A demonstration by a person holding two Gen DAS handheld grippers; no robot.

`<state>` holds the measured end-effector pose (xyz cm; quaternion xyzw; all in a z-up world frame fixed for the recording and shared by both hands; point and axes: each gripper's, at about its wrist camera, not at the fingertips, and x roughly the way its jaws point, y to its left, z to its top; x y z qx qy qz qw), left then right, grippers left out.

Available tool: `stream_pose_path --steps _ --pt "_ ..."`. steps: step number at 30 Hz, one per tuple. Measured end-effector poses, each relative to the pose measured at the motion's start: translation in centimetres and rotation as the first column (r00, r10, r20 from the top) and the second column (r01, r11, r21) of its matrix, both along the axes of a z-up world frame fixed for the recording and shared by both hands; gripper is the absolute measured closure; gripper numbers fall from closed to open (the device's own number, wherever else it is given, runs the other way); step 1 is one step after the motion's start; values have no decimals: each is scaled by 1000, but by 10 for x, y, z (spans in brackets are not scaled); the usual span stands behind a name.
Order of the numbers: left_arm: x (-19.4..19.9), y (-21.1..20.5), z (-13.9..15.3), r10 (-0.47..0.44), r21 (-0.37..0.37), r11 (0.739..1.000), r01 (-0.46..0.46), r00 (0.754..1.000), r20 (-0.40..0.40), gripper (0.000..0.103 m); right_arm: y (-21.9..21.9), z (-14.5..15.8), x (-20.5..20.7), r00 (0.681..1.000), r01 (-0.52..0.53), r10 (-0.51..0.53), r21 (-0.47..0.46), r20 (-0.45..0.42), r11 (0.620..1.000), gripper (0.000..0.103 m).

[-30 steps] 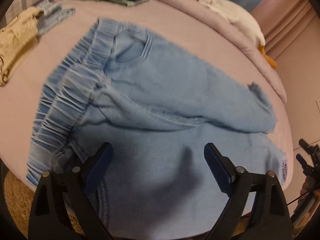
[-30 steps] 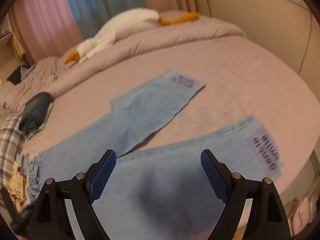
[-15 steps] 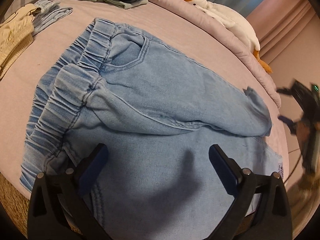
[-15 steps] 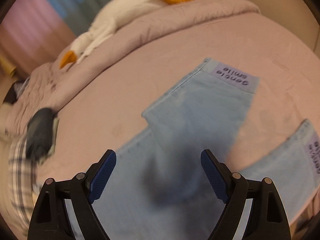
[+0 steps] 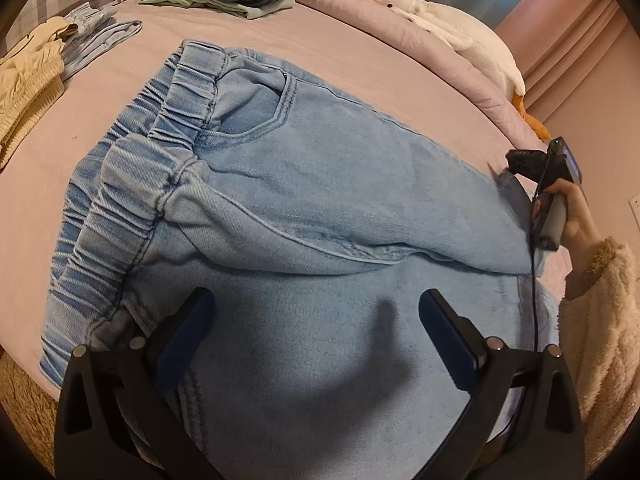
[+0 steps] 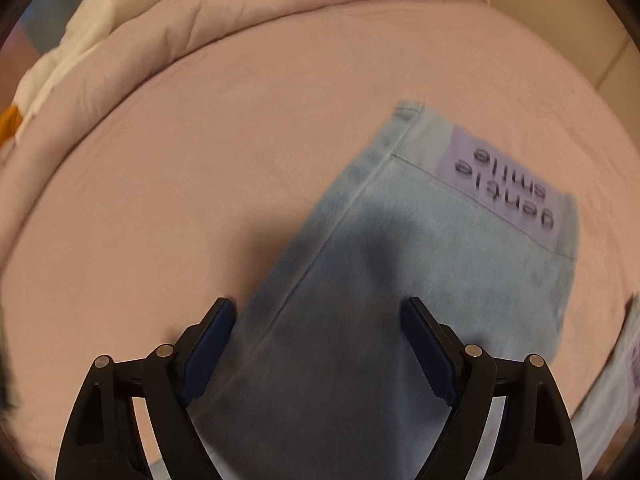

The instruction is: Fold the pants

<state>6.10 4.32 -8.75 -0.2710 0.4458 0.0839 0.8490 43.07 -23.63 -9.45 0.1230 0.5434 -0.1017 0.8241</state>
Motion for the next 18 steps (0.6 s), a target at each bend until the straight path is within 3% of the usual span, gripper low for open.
stream_pose_path --steps 1,3,4,6,8,10,13,15,18 --pt "1 0 0 2 4 1000 -2 1000 -2 2 3 2 -3 1000 -11 12 -49 24 999 37" --pt "1 0 1 5 4 1000 -5 1000 -8 2 3 9 -10 997 -39 46 -114 58 993 88" --pt "1 1 3 9 -9 1000 -9 1000 -9 4 0 13 -14 997 -42 50 -133 58 990 93" --pt "-2 6 9 18 -57 998 -18 1000 5 8 -11 25 -30 992 -84 93 -94 91 992 94" --pt "-4 11 17 19 -117 993 -16 999 31 9 -25 46 -61 976 -109 116 -48 184 993 94" --pt "-6 13 26 31 -174 985 -20 998 62 12 -48 76 -111 942 -113 109 -4 317 994 94" --pt "-2 9 45 25 -224 975 6 991 135 12 -79 98 -180 898 -154 77 145 434 977 94" --pt "5 4 53 5 -232 972 32 987 158 11 -92 96 -213 893 -168 69 189 446 968 93" --pt "22 -7 66 -13 -186 982 45 985 171 12 -104 75 -255 906 -160 32 272 421 949 93"
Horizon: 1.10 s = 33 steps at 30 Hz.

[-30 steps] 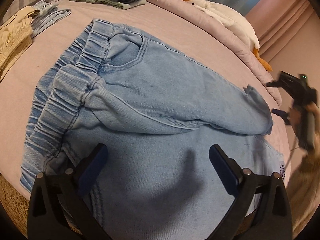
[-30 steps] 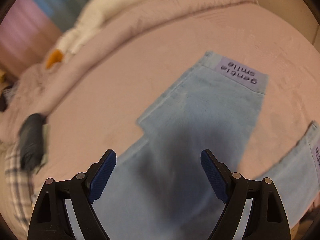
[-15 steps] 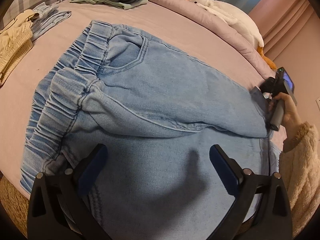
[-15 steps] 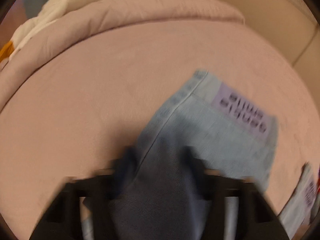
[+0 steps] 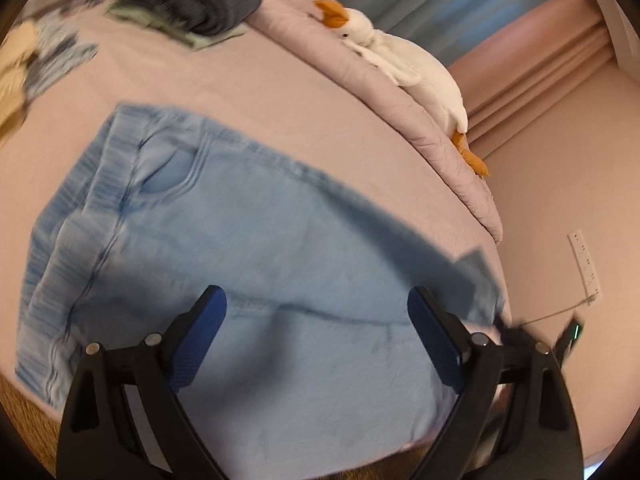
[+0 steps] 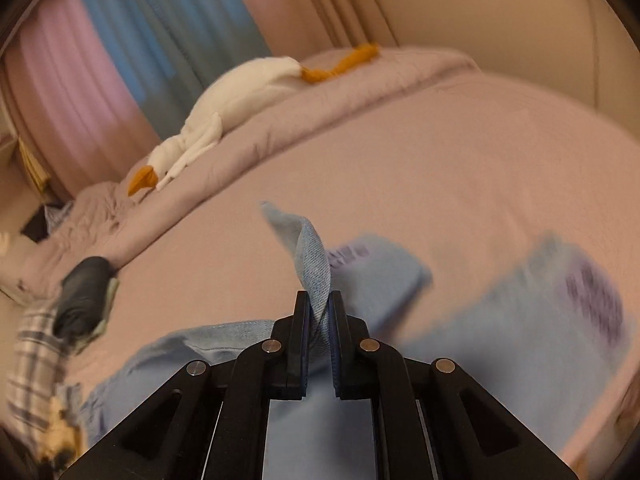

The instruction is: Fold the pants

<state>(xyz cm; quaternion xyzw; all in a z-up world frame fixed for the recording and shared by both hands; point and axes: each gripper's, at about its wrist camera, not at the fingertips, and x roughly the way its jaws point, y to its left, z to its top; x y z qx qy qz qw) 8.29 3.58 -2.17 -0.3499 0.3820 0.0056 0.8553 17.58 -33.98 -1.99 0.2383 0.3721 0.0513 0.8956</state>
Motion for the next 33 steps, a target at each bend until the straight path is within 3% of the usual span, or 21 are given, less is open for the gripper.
stream_pose_path --steps 3,6,10,12,15,17,18,19,20,22,23,27,30,33 --pt "29 -5 5 19 78 997 -17 1000 -20 12 -7 -31 -18 996 30 -30 -1 -84 1000 93" --pt "59 -7 -1 -10 66 998 13 998 -56 14 -5 -61 -17 984 -9 6 -14 -181 1000 93" --pt "100 -4 -10 3 68 998 4 995 -99 14 -4 -63 -18 987 -12 10 -14 -159 1000 94" --pt "123 -3 -21 6 70 998 5 988 -157 14 -8 -64 -16 986 -13 16 18 -163 1000 94" --pt "152 -6 -52 -14 89 995 42 954 -299 15 -14 -69 -20 988 -16 23 47 -155 999 95" --pt "158 -6 -70 -20 61 997 42 945 -326 17 -13 -71 -19 988 -19 25 42 -150 999 95" --pt "155 -7 -66 14 96 995 16 954 -300 31 -11 -70 -20 989 -20 25 37 -146 999 95" --pt "154 -9 -61 38 152 988 8 954 -296 76 -11 -69 -20 990 -21 26 33 -140 999 95" --pt "155 -13 -59 29 210 977 38 951 -307 100 -13 -69 -23 990 -22 27 35 -138 999 95" --pt "149 -16 -61 -24 175 981 87 943 -332 99 -16 -68 -23 991 -19 27 58 -134 998 95" --pt "136 -16 -55 -34 159 984 86 951 -309 99 -19 -65 -26 991 -8 17 62 -131 998 95" --pt "67 -14 -14 -41 119 991 56 992 -122 99 -25 -31 -46 1000 1 -1 2 -15 1000 95" --pt "5 -15 9 -89 70 994 88 996 12 98 -41 -11 -60 1000 12 -12 15 14 1000 95" --pt "-41 -21 5 -137 23 990 137 990 31 98 -60 2 -74 999 10 -12 47 38 999 95"
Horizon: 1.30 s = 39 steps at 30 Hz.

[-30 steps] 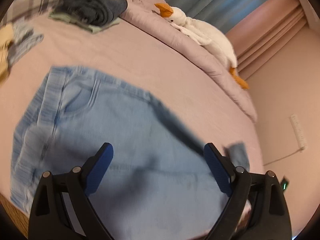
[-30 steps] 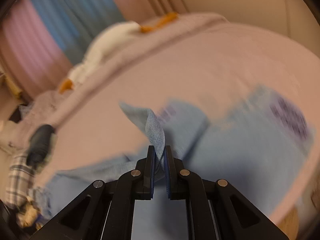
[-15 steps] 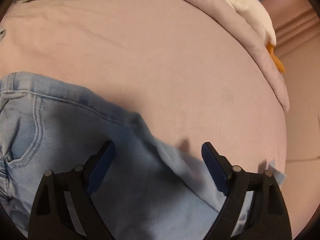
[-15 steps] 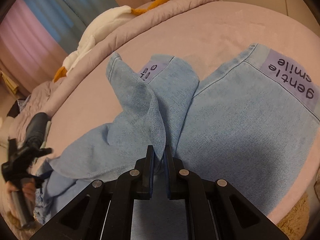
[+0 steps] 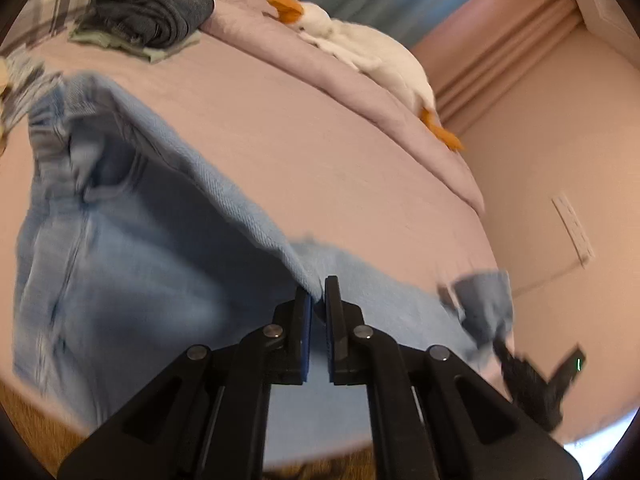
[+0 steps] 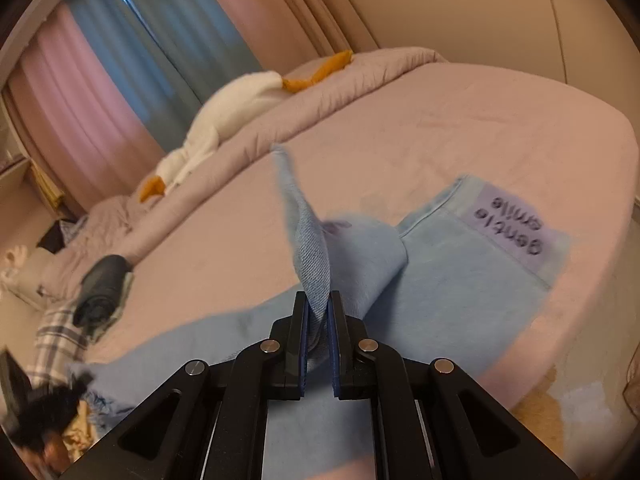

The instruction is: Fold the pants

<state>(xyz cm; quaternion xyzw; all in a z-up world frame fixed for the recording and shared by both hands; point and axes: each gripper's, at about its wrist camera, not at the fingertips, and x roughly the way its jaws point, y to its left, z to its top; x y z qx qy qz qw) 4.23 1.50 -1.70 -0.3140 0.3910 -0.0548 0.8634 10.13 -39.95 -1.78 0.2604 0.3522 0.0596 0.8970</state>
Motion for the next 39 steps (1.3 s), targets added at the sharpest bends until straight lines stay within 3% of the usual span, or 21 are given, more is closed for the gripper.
stream_pose_path --steps 3,7,9,11,13,15,17,19,22,24,26,27,28,29,30,31,33,35,39 --pt "-23 -12 -26 -34 -14 999 33 997 -71 96 -7 -4 -5 1000 -12 12 -13 -29 1000 95" --pt "-28 -9 -59 -27 -4 1000 27 984 -175 94 -9 -39 -4 984 -22 13 -50 -176 999 95" --pt "-32 -3 -59 -8 -29 1000 4 987 -161 92 -11 -56 0 970 -11 0 -43 -243 999 94" --pt "-33 6 -46 50 9 999 -49 990 -129 77 -14 -58 3 965 -15 5 -39 -261 999 92" --pt "-38 19 -32 128 76 990 -121 987 -95 50 -14 -51 6 966 -26 10 -58 -258 998 79" --pt "-34 38 -26 168 80 984 -162 983 -72 45 -12 -42 8 969 -23 -7 -118 -247 993 47" --pt "-35 49 -27 183 45 983 -181 980 -72 45 -9 -32 10 976 -32 -4 -166 -217 986 39" --pt "-31 62 -32 196 2 980 -197 978 -71 45 -7 -24 18 979 -71 35 -174 -202 982 39" --pt "-25 78 -33 235 3 972 -236 968 -87 45 -2 -19 34 976 -112 78 -162 -205 980 39" --pt "-18 86 -37 259 -26 965 -262 962 -80 47 10 -13 46 975 -143 102 -203 -197 969 39" --pt "-19 96 -42 265 -69 960 -270 961 -82 57 24 -9 52 980 -165 126 -266 -157 950 39" --pt "-19 97 -44 245 -77 965 -252 966 -86 76 32 -12 58 977 -184 144 -286 -154 940 39" --pt "-15 95 -45 222 -73 971 -229 971 -89 88 39 -16 66 972 -204 158 -291 -174 935 40" --pt "-13 94 -43 221 -55 973 -226 971 -91 89 45 -22 75 965 -225 169 -301 -200 927 53" --pt "-14 92 -40 221 -33 974 -225 971 -86 91 52 -29 86 955 -254 184 -318 -234 913 88" --pt "-13 90 -37 210 -11 977 -212 974 -85 92 57 -34 97 946 -273 192 -323 -262 906 100" --pt "-11 91 -30 204 -21 978 -206 977 -68 94 58 -31 120 943 -274 193 -302 -270 913 99" --pt "-6 96 -19 209 -69 975 -211 977 -43 94 62 -7 141 944 -296 241 -256 -224 920 99" --pt "-10 99 15 208 -106 973 -203 977 44 94 57 89 161 960 -276 280 -195 -7 941 100"
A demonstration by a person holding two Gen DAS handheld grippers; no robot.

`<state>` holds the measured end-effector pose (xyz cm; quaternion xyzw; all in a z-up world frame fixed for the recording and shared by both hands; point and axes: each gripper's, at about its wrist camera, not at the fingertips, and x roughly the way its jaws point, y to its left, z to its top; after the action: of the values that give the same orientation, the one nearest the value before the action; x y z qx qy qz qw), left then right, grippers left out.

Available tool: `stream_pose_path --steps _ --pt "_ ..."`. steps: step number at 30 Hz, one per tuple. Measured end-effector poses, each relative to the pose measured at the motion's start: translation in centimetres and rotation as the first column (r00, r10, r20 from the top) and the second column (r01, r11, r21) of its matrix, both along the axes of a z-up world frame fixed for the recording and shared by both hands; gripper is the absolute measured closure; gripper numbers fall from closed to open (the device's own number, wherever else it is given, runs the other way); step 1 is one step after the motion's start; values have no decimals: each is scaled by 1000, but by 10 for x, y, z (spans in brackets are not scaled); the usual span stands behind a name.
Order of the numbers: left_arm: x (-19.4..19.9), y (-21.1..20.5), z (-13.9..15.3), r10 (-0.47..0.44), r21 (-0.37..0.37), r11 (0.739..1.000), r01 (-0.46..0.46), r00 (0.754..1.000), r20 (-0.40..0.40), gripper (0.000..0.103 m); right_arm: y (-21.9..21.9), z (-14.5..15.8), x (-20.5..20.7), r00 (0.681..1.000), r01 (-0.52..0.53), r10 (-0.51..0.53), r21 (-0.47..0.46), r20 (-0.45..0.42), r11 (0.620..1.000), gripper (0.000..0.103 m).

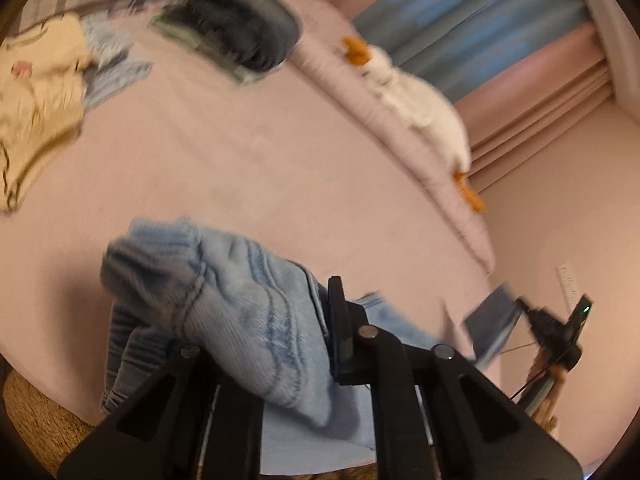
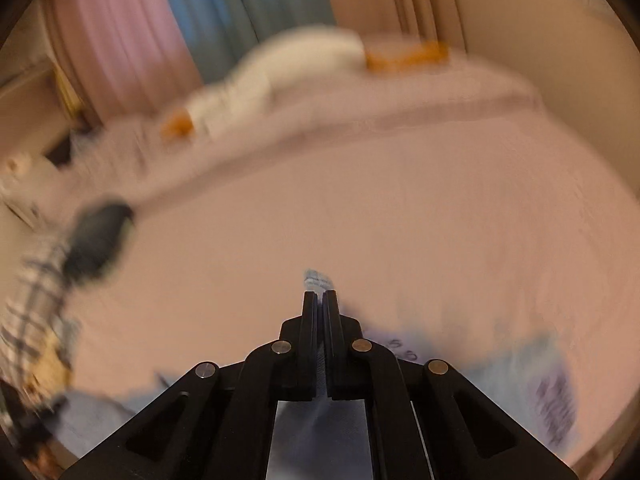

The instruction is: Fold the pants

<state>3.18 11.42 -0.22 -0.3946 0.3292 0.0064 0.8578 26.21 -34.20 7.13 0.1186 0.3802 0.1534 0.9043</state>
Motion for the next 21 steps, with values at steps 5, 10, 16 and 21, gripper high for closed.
stream_pose_path --steps 5,10,16,21 --pt "-33 -3 -1 -25 15 1000 25 1000 11 93 -78 67 -51 954 130 -178 201 242 971 100" --pt "-40 -37 -49 -143 108 980 165 971 -190 92 -155 -56 -88 918 396 -396 119 -31 910 100" --pt "-32 -43 -63 -127 122 979 163 956 -263 91 -189 -165 -115 827 508 -495 -24 -266 861 102" --pt "-28 -41 -69 -101 105 985 135 954 -282 89 -179 -155 -116 842 482 -480 -58 -247 874 101"
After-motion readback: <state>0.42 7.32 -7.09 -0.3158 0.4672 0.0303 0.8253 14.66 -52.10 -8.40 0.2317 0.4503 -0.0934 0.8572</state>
